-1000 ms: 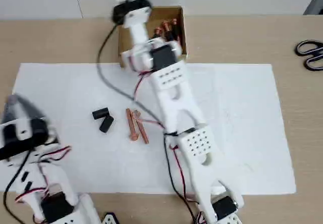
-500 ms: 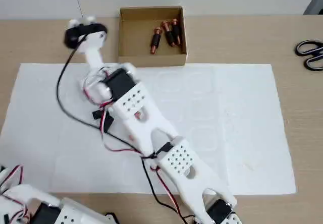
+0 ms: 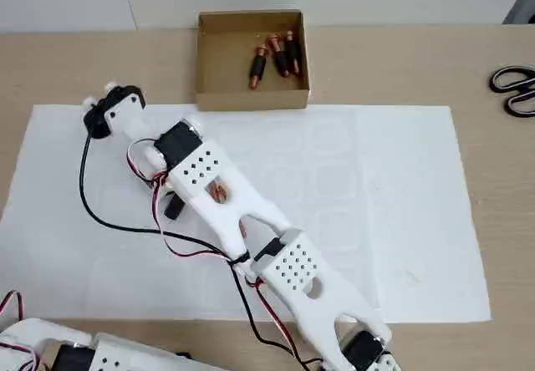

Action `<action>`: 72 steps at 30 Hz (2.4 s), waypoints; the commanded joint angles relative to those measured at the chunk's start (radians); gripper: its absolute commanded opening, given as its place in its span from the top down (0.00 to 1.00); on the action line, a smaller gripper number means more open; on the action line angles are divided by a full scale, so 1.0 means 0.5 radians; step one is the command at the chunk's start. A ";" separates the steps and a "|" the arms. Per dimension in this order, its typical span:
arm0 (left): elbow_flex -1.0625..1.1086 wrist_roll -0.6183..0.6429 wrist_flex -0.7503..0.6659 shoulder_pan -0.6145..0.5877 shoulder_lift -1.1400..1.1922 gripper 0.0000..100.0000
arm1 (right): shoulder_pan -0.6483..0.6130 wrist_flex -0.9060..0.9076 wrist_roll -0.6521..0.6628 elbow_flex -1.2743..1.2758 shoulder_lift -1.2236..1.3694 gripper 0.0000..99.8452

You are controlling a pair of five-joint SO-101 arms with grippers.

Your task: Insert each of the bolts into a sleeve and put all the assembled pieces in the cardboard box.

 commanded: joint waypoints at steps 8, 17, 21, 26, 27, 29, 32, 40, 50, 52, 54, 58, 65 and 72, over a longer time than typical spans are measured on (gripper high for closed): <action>-0.011 0.012 -0.040 0.003 -0.028 0.99 | 0.269 0.020 0.052 -0.384 -0.152 0.81; -0.011 0.012 -0.040 0.003 -0.028 0.99 | 0.198 0.011 1.114 -0.362 -0.161 0.81; -0.017 0.012 -0.040 0.003 -0.028 0.99 | 0.198 -0.008 1.203 -0.353 -0.072 0.81; -0.020 0.012 -0.040 0.003 -0.028 0.99 | 0.066 -0.014 1.332 -0.353 0.091 0.81; -0.020 0.012 -0.040 0.003 -0.028 0.99 | 0.026 -0.014 1.338 -0.353 0.127 0.81; -0.020 0.012 -0.040 0.003 -0.028 0.99 | -0.051 -0.014 1.338 -0.362 0.207 0.81; -0.020 0.012 -0.040 0.006 -0.028 0.99 | -0.115 -0.014 1.341 -0.362 0.305 0.81; -0.020 0.012 -0.040 0.006 -0.028 0.99 | -0.118 -0.014 1.332 -0.362 0.425 0.81; -0.020 0.012 -0.040 0.006 -0.028 0.99 | -0.097 -0.072 1.335 -0.359 0.563 0.81; -0.020 0.012 -0.040 0.003 -0.028 0.99 | -0.075 -0.072 1.335 -0.362 0.612 0.81; -0.020 0.012 -0.040 0.003 -0.028 0.99 | -0.035 -0.057 1.332 -0.362 0.637 0.82; -0.020 0.012 -0.040 0.003 -0.028 0.99 | 0.060 -0.054 1.329 -0.362 0.640 0.96; -0.020 0.012 -0.040 0.006 -0.028 0.99 | 0.103 -0.051 1.329 -0.414 0.637 1.00; -0.020 0.012 -0.043 0.009 -0.028 0.99 | 0.137 0.014 1.329 -0.644 0.462 1.00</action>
